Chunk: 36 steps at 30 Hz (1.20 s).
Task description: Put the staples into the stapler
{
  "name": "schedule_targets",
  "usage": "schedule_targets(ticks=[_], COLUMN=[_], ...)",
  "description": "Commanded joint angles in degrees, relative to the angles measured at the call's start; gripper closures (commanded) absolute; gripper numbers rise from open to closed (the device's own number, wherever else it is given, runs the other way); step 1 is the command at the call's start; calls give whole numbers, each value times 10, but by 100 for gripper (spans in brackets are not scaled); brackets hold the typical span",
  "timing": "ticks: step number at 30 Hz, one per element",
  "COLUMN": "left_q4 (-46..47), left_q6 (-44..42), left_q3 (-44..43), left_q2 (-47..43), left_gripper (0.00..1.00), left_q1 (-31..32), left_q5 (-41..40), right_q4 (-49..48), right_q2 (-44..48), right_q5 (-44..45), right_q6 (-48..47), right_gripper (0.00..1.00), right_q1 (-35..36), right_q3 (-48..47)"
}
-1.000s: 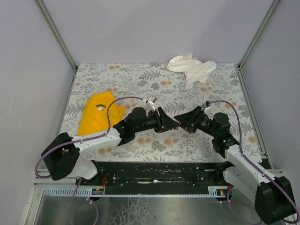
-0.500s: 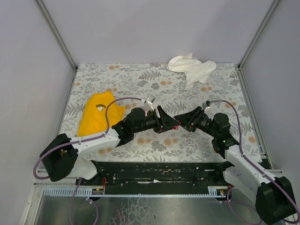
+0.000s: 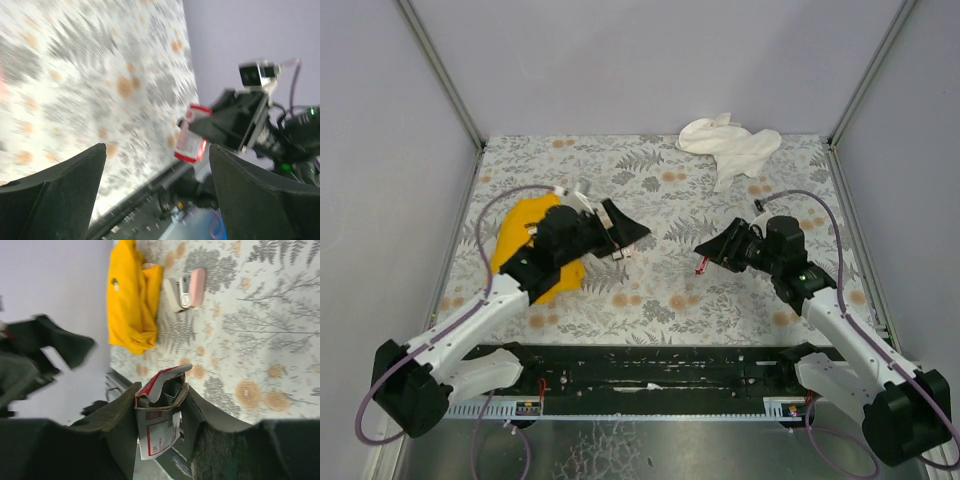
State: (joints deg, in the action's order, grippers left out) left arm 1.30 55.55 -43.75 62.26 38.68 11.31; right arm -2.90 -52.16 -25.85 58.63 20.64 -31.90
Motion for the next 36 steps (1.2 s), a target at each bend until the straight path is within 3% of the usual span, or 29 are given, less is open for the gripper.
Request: schedule_targets(ticks=[1, 5, 11, 23, 29, 36], left_q4=[-203, -285, -306, -264, -242, -222], left_q6=[-171, -270, -346, -386, -373, -349], left_q3=[-79, -131, -140, -89, -56, -31], left_q2=[-50, -66, -74, -94, -106, -102], left_gripper=[16, 16, 16, 16, 14, 10], left_q1=[-95, -143, -152, -152, -152, -152], left_q5=[-23, -71, -152, -222, -223, -183], right_q4=[151, 197, 277, 387, 398, 389], right_q2=[-41, -93, -198, -404, -468, -487], right_q5=[32, 82, 212, 410, 433, 392], right_q6=[-169, -232, -302, -338, -343, -349], right_gripper=[58, 59, 59, 58, 54, 40], right_q1=[7, 22, 67, 168, 205, 221], right_q3=[-65, -99, -183, -323, -355, -357])
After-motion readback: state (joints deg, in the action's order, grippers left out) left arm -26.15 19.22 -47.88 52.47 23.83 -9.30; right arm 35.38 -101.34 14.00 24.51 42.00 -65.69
